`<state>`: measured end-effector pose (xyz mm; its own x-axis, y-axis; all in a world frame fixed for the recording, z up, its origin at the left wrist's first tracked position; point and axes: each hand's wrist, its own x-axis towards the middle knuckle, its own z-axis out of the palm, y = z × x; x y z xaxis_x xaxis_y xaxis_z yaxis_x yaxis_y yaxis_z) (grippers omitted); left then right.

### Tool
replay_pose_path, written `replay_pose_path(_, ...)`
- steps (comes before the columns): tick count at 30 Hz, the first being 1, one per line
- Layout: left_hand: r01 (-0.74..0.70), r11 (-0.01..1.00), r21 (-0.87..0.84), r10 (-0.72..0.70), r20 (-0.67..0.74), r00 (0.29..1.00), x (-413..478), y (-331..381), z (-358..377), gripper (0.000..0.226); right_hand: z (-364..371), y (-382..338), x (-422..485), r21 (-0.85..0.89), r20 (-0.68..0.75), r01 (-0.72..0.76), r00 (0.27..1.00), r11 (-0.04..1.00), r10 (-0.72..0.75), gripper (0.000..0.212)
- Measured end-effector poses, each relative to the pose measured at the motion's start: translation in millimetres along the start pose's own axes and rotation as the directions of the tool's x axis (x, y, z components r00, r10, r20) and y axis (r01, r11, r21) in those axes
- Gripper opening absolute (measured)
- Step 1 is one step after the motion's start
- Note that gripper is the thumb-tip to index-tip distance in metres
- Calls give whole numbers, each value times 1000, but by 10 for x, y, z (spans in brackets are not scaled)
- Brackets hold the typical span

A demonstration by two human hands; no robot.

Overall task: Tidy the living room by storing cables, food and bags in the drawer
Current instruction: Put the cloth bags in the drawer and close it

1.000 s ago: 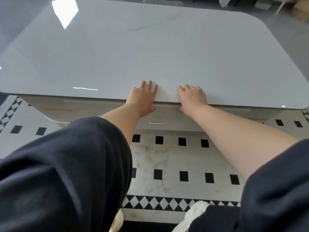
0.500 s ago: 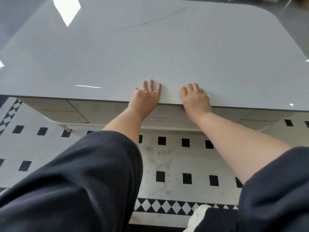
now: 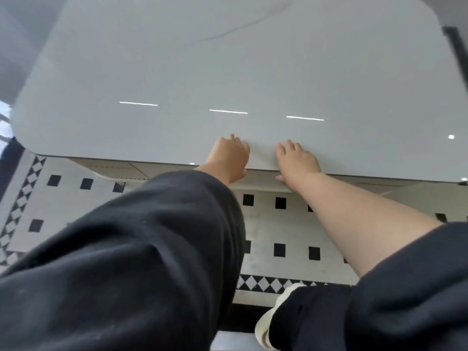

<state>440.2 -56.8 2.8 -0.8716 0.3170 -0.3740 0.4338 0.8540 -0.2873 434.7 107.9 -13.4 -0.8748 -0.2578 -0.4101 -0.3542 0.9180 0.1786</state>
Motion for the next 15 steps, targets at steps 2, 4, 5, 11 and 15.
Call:
replay_pose_path(2,-15,1000,-22,16,58,998,-163,13,-62,66,-185,23,-147,35,74,48,996,998,-50,68)
replay_pose_path(4,-10,997,-76,18,102,995,-360,35,-202,68,-360,30,-306,42,122,79,989,996,-83,67)
replay_pose_path(5,3,993,-115,12,129,992,-464,45,-302,69,-459,33,-414,53,142,79,986,995,-86,67)
replay_pose_path(11,133,960,-248,-70,247,966,-883,132,-789,69,-835,-28,-932,123,174,72,980,990,-93,68)
replay_pose_path(15,216,941,-262,-135,295,946,-1164,111,-936,70,-1071,-45,-1197,166,198,67,975,984,-100,70)
